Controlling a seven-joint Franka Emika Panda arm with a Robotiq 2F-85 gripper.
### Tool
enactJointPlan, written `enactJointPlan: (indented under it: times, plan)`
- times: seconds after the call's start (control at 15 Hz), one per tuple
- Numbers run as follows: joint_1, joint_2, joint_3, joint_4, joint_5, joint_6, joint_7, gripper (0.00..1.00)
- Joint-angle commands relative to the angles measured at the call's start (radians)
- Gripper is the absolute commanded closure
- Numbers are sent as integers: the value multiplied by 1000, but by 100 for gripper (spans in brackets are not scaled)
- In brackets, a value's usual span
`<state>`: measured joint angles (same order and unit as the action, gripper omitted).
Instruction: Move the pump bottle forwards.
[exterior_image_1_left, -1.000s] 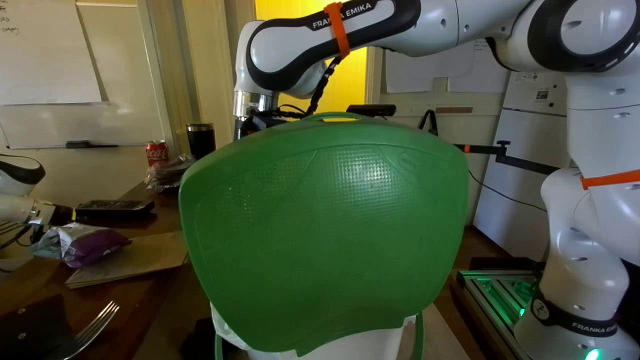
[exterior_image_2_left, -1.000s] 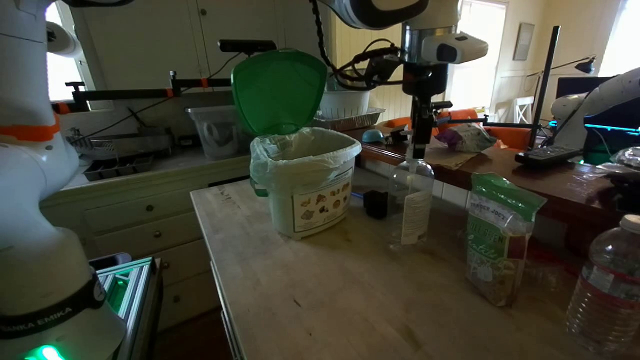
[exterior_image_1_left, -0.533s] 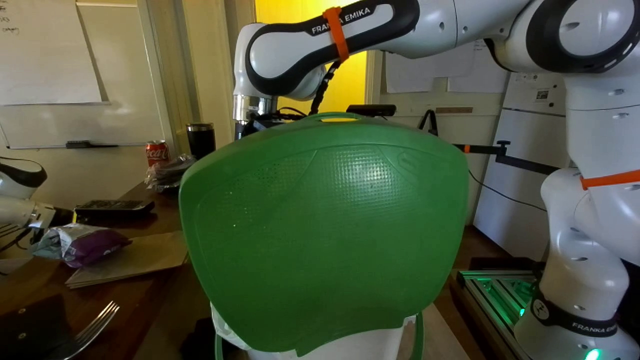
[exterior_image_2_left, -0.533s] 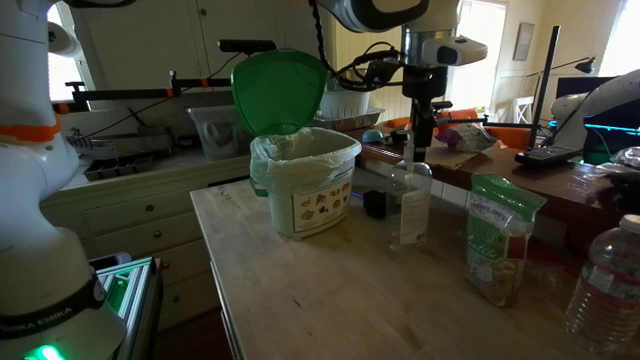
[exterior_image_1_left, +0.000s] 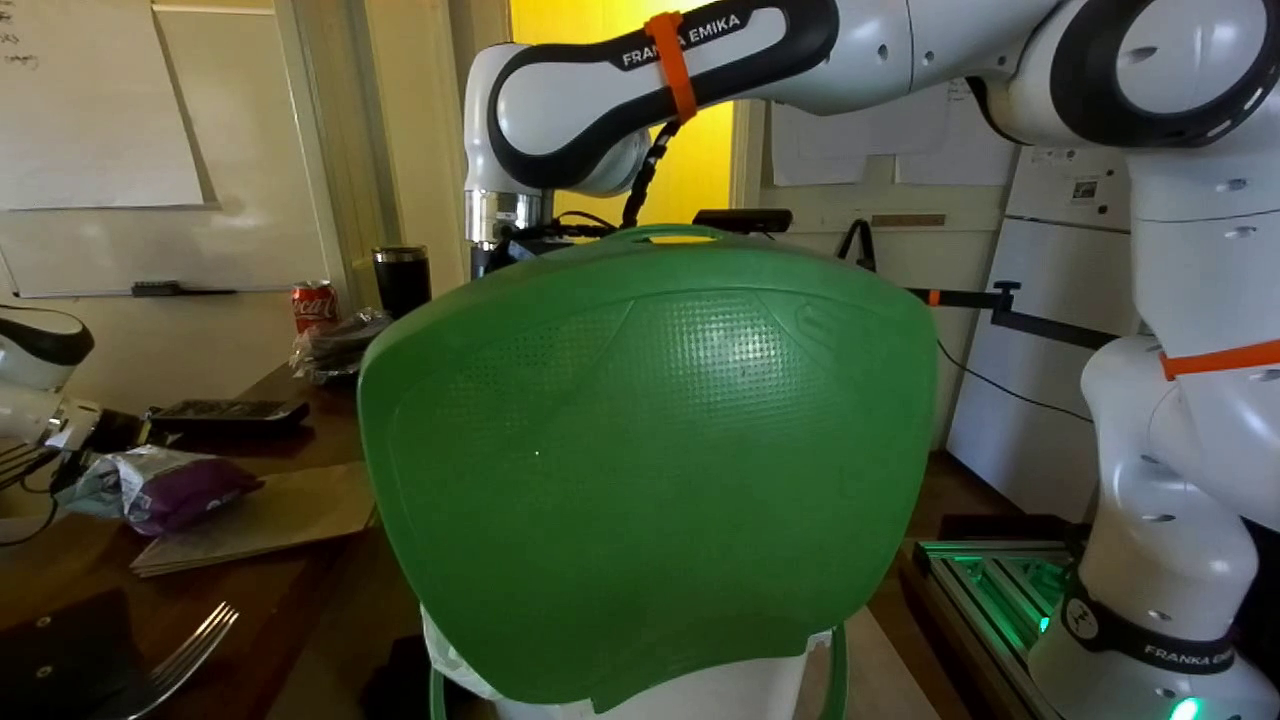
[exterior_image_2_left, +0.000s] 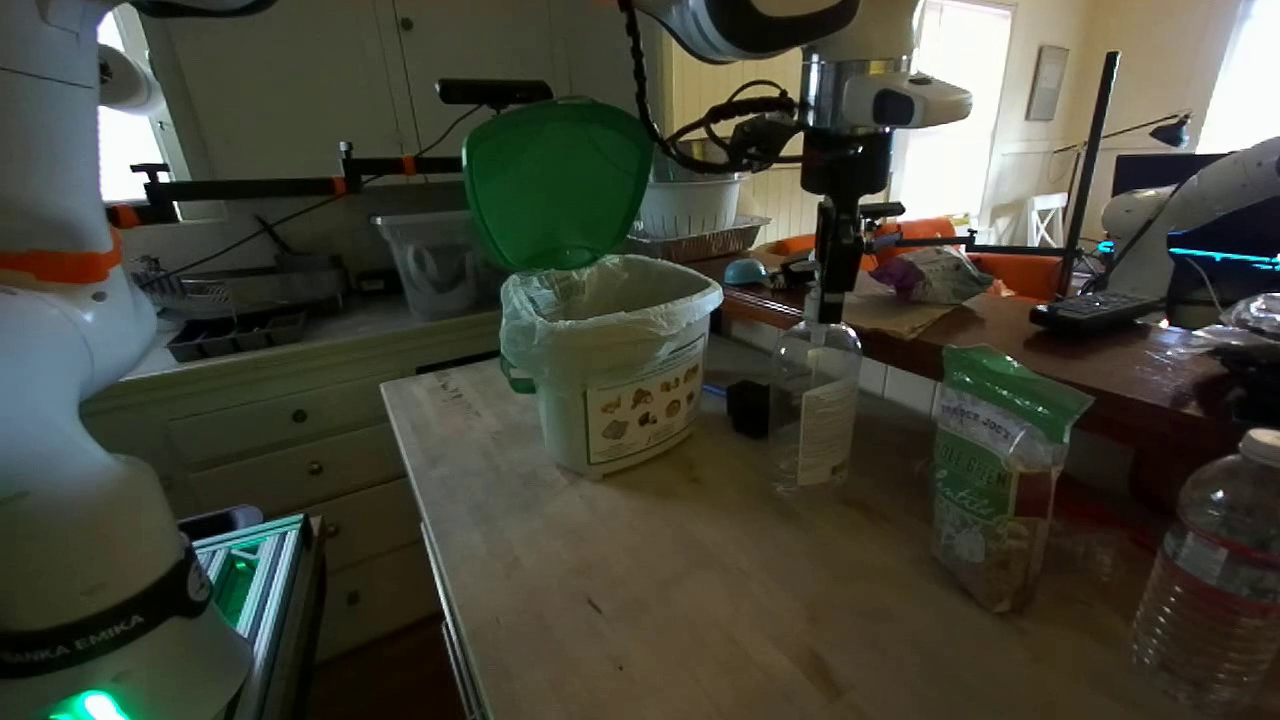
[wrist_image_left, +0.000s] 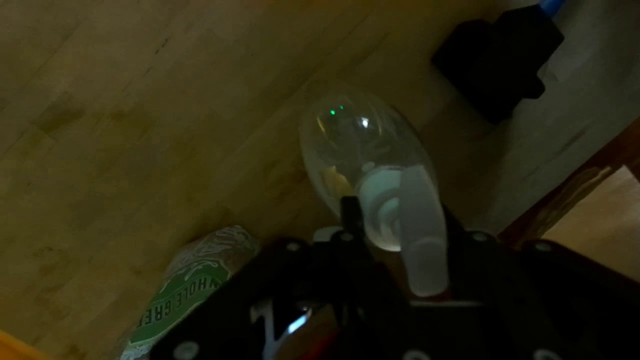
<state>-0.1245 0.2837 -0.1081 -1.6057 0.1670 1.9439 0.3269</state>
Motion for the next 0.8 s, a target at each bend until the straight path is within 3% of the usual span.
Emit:
enactJointPlan:
  times: [0.0,0.47,0.73]
  plan:
    - [12,17,-11,33,-30,-94,36,90]
    - [31,6,-18,52,-53,-310,188,91]
    - [58,-35,-21,-5,-77,-267,307,91]
